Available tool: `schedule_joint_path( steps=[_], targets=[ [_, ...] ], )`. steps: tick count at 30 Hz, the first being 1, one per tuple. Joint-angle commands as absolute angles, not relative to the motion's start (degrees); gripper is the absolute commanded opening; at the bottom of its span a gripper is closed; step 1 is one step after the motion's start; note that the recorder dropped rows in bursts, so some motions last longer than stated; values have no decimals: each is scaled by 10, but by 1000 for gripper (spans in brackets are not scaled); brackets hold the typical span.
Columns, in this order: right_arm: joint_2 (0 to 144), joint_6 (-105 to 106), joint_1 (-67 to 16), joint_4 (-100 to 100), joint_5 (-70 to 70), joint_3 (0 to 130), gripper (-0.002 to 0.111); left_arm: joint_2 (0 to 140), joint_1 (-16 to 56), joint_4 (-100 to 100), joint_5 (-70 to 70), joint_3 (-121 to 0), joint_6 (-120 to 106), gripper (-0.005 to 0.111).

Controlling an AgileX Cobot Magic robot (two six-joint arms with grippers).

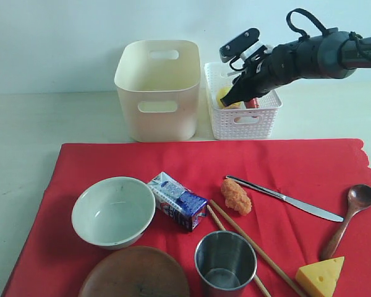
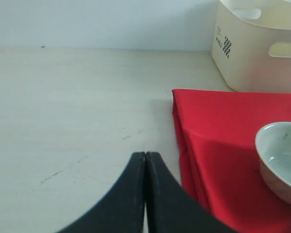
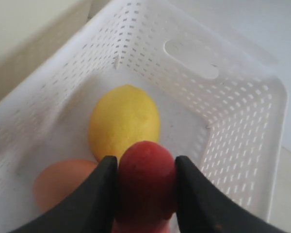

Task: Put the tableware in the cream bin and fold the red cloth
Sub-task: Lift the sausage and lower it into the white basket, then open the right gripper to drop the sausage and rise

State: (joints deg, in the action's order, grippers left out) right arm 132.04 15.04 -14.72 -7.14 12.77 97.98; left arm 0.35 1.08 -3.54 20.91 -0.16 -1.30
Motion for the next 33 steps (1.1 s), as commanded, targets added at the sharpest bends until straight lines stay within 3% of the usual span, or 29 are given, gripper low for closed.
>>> schedule_joint_path(
  steps=[1,5,16,28,33],
  targets=[
    [1327,153,-145,-81,141,988,26,0,14,-35,202,0,-12,0],
    [1334,152,-145,-81,149,988,40,0,14,-35,202,0,-12,0],
    [1304,149,-145,-81,191,988,57,0,14,-35,202,0,-12,0],
    [1168,184,-146,-28,459,988,57,0,14,-35,202,0,-12,0],
    [1162,206,-146,58,504,988,57,0,14,-35,202,0,-12,0]
  ],
)
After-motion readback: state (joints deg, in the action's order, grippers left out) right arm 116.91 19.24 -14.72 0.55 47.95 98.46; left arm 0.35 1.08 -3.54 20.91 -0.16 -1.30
